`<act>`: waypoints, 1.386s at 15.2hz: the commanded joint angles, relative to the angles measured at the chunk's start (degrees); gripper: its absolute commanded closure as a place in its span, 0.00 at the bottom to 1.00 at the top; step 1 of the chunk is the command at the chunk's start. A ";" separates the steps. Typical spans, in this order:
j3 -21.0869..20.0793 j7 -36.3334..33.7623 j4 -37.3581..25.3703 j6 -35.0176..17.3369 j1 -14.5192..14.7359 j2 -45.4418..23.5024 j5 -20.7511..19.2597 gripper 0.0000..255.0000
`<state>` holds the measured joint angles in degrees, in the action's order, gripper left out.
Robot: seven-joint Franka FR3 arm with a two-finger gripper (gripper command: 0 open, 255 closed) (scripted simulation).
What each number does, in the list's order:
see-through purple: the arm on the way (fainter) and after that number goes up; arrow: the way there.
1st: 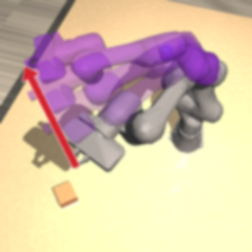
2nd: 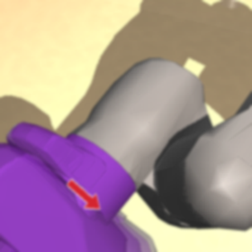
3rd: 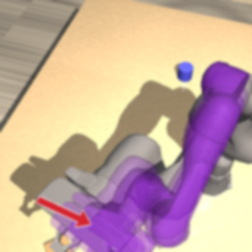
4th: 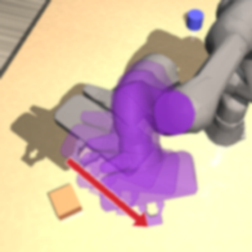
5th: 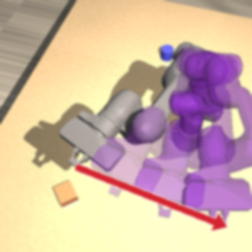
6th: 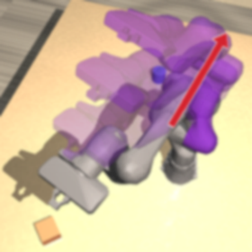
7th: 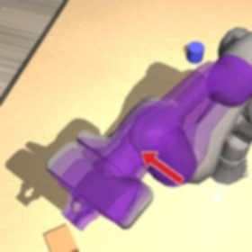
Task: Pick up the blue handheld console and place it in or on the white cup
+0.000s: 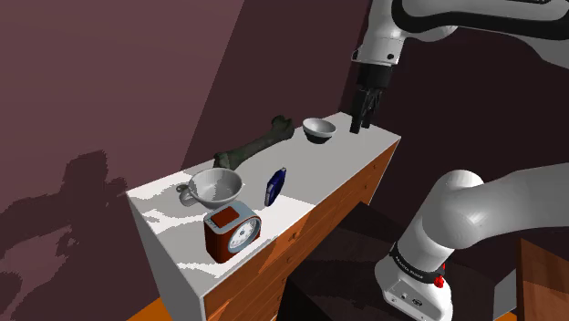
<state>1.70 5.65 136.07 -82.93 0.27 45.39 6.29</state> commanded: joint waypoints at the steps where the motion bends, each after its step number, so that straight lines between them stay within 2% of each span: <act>1: 0.00 0.00 0.00 0.00 0.00 0.00 0.00 0.00; 7: -7.76 -14.91 6.70 -12.60 -2.21 -3.19 5.04 0.00; 13: -15.48 -29.43 9.66 -26.13 -4.62 -11.06 8.49 0.00; 17: -20.36 -39.40 9.56 -35.16 -6.89 -18.58 8.99 0.00; 21: -24.77 -50.22 7.97 -43.69 -9.84 -27.44 7.12 0.00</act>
<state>-21.91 -41.36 144.76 -124.46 -8.78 20.35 14.02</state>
